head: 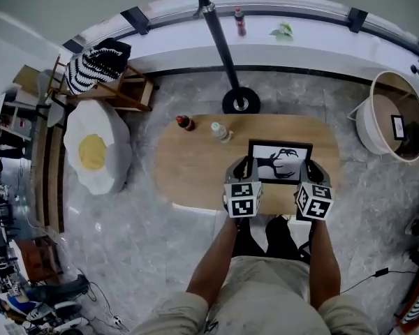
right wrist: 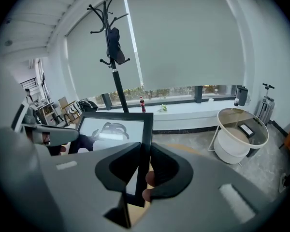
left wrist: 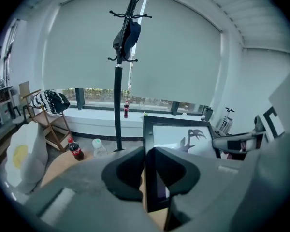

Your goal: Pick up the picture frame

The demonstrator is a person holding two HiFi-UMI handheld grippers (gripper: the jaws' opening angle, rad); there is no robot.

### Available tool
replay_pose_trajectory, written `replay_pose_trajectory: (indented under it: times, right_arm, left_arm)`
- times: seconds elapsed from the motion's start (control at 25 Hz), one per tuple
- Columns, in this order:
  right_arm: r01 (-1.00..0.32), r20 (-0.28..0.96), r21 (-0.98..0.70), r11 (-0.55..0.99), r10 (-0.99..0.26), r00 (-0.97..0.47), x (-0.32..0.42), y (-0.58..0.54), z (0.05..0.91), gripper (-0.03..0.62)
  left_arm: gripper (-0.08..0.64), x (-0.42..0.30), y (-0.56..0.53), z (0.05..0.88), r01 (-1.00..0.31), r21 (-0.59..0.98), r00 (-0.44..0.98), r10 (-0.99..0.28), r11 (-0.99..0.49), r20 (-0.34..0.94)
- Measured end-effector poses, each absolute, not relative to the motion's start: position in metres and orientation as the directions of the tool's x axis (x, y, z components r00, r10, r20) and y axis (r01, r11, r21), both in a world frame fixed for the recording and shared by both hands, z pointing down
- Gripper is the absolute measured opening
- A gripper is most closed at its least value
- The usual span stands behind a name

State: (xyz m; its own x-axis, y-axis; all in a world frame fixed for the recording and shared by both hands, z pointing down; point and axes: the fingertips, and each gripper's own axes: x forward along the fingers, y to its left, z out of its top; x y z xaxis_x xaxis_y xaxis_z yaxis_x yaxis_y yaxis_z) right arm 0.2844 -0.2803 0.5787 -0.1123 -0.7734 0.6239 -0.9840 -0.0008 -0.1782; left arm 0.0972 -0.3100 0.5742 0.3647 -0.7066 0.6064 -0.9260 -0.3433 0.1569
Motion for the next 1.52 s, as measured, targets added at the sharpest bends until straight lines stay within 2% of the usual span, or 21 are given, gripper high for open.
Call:
replay_pose_trajectory:
  times: [0.84, 1.52]
  right_arm:
    - [-0.987, 0.336, -0.145, 0.074, -0.934, -0.119, 0.262, -0.351, 0.41, 0.069]
    - [-0.993, 0.089, -0.057, 0.107, -0.99, -0.112, 0.276, -0.355, 0.286, 0.069]
  left_arm:
    - [0.078, 0.073, -0.375, 0.402, -0.927, 0.042, 0.366, -0.871, -0.373, 0.327]
    - [0.08, 0.088, -0.374, 0.283, -0.922, -0.005, 0.385, -0.919, -0.386, 0.081]
